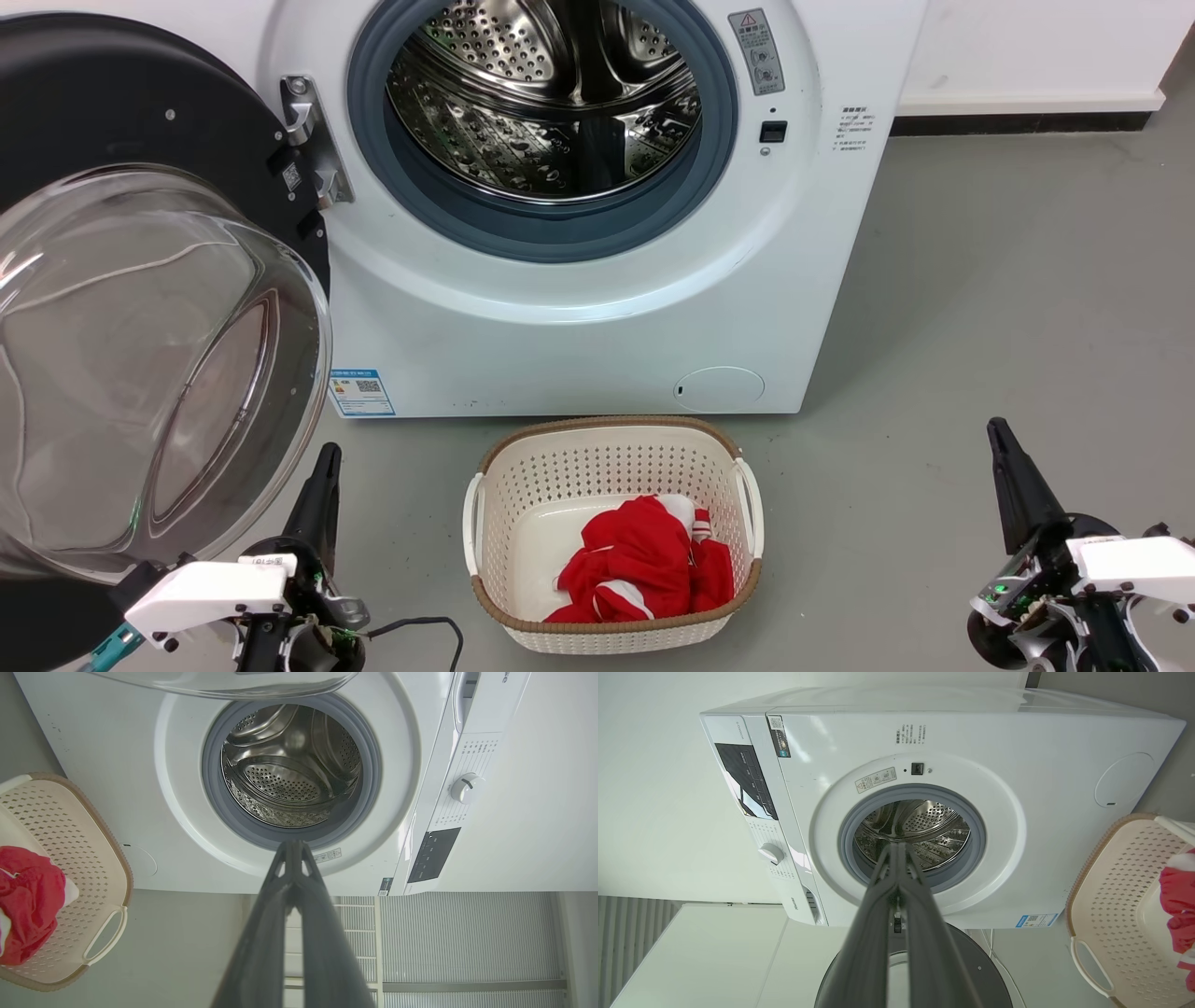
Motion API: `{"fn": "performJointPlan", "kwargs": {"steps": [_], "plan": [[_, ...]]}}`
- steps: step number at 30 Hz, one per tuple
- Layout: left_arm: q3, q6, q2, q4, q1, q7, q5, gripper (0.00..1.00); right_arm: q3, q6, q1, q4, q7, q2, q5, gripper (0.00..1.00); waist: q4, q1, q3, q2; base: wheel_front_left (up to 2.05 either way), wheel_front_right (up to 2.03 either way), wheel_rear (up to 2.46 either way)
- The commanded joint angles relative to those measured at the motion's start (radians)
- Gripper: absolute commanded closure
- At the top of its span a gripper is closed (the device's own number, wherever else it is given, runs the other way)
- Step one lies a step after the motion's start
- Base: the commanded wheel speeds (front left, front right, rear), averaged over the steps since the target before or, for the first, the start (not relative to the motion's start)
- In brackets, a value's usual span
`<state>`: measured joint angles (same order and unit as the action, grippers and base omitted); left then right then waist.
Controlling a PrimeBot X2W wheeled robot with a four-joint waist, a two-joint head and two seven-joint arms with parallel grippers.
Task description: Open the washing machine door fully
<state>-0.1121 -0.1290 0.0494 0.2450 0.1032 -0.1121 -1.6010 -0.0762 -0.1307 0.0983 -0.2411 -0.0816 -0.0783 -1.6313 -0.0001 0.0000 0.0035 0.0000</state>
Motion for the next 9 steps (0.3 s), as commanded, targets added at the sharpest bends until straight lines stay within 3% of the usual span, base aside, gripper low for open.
{"fn": "performJointPlan", "kwargs": {"steps": [1, 9], "plan": [[-0.004, -0.004, 0.002, 0.003, 0.011, -0.005, -0.013, 1.0, -0.003, 0.0, 0.013, -0.004, -0.005, 0.003, -0.013, 1.0, 0.0, 0.0, 0.0, 0.0, 0.0, 0.0, 0.0], [-0.004, -0.004, 0.001, 0.002, 0.01, -0.005, -0.013, 1.0, -0.006, 0.0, 0.013, -0.004, -0.008, 0.006, -0.007, 1.0, 0.0, 0.0, 0.0, 0.0, 0.0, 0.0, 0.0]]}}
